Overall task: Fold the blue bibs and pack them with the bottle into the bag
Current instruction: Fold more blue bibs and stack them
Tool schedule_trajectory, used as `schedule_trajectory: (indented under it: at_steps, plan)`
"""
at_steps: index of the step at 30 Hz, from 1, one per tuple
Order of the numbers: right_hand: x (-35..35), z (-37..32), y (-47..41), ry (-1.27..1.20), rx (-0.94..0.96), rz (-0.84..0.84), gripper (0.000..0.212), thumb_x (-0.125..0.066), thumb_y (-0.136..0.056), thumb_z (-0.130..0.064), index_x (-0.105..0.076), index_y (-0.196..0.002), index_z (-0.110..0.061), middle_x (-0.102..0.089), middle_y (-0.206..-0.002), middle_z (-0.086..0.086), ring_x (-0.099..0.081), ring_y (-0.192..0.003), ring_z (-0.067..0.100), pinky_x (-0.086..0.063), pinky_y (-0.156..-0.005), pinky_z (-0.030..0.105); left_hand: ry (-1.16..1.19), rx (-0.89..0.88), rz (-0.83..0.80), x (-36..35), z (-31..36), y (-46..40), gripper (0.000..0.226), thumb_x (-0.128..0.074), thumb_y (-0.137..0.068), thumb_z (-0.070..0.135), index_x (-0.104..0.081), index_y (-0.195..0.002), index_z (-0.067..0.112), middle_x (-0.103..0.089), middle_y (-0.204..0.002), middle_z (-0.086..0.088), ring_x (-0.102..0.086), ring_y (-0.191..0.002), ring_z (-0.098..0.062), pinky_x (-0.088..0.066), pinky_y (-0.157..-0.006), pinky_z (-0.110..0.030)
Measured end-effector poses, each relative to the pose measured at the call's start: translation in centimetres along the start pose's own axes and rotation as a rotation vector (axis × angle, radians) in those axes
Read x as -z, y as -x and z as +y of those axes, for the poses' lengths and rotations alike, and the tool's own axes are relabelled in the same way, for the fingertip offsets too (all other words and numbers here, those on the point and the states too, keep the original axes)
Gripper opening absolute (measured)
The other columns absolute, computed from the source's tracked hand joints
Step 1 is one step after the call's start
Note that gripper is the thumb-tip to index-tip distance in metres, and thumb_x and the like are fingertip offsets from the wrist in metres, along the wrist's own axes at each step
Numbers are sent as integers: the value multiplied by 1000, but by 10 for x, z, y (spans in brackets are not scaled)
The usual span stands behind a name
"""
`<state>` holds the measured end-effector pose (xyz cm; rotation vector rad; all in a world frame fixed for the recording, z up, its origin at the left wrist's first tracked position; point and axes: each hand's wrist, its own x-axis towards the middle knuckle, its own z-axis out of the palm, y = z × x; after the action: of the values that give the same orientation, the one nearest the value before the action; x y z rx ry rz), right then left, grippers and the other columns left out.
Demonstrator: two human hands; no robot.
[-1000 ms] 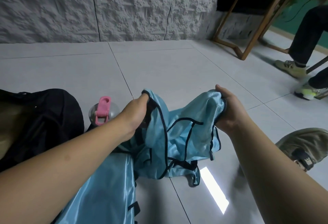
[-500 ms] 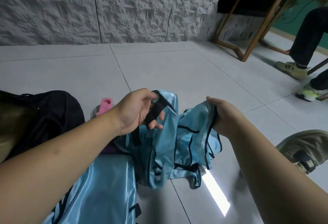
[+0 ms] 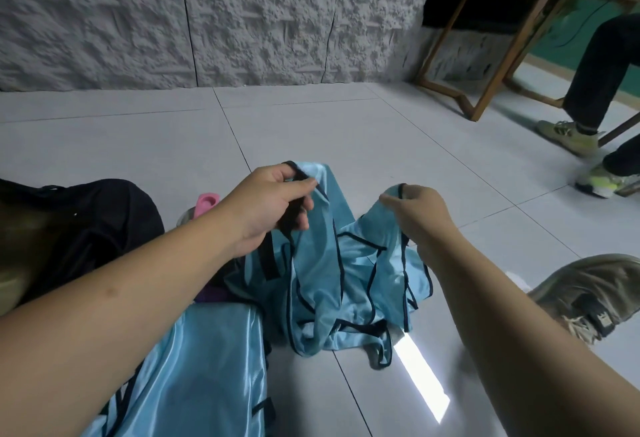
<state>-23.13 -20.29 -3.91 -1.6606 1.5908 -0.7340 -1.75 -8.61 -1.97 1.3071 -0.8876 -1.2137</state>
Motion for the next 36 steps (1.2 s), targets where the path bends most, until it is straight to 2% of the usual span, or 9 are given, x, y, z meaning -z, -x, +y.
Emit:
schedule_trajectory:
  at_steps: [8,11,14,18,22,26,31,33,36]
  plan:
    - [-22,-13,25,264,171,109,19,-63,-87,-21,-67,-82,-3,-67,-69,4,-62,-66,25,-51,-58,33,29,4,-79,1,15,-1,15,-55,-103,1,-60,-111,13,-63,-98,-17,-64,-68,-28,-62,-75,-53]
    - [-32,-7,34,363,34,-222,38,-67,-89,-29,-68,-71,4,-69,-60,12,-66,-57,34,-56,-55,34,4,-28,-7,0,17,-3,14,-59,-101,3,-62,-108,14,-58,-100,-17,-62,-64,-28,-61,-68,-48]
    - [-52,15,48,307,-206,-680,44,-68,-96,-39,-74,-96,5,-77,-89,20,-74,-76,28,-65,-78,39,0,-53,31,2,18,-3,10,-61,-100,4,-62,-96,13,-57,-87,-12,-53,-49,-23,-56,-54,-38]
    - [-78,51,67,443,-77,-645,31,-70,-92,-45,-61,-109,-21,-61,-94,-6,-58,-85,15,-49,-78,26,27,-43,-11,5,25,3,14,-62,-100,10,-58,-86,13,-50,-67,-5,-33,-39,-14,-42,-44,-28]
    - [-94,73,70,171,-148,-544,29,-80,-83,-31,-71,-106,-16,-66,-78,-9,-60,-63,4,-52,-59,18,80,-34,-47,11,34,7,25,-62,-99,11,-54,-76,19,-39,-60,-1,-25,-37,-11,-31,-42,-24]
    - [-101,81,71,193,-152,-536,21,-81,-80,-24,-65,-72,-12,-59,-65,5,-53,-58,17,-49,-58,30,144,-36,9,17,38,5,33,-66,-95,10,-52,-67,22,-36,-59,0,-23,-38,-10,-30,-43,-23]
    - [-92,68,75,-506,-421,-515,29,-68,-56,-15,-64,-81,-1,-55,-74,16,-48,-68,26,-40,-60,33,98,-87,283,34,36,-5,31,-73,-88,7,-49,-73,18,-38,-56,0,-29,-41,-12,-38,-45,-24]
    - [-80,56,69,-766,-449,-547,26,-55,-77,-8,-63,-99,4,-61,-79,18,-51,-66,28,-43,-60,32,44,-86,372,43,34,-7,30,-74,-87,4,-49,-75,15,-39,-58,0,-33,-41,-12,-43,-45,-25]
    - [-54,34,59,-863,-372,-548,8,-47,-87,-1,-53,-85,-6,-54,-68,8,-38,-49,16,-41,-48,26,-14,-59,455,52,29,-8,26,-73,-87,2,-54,-73,14,-43,-59,-1,-41,-46,-13,-49,-51,-29]
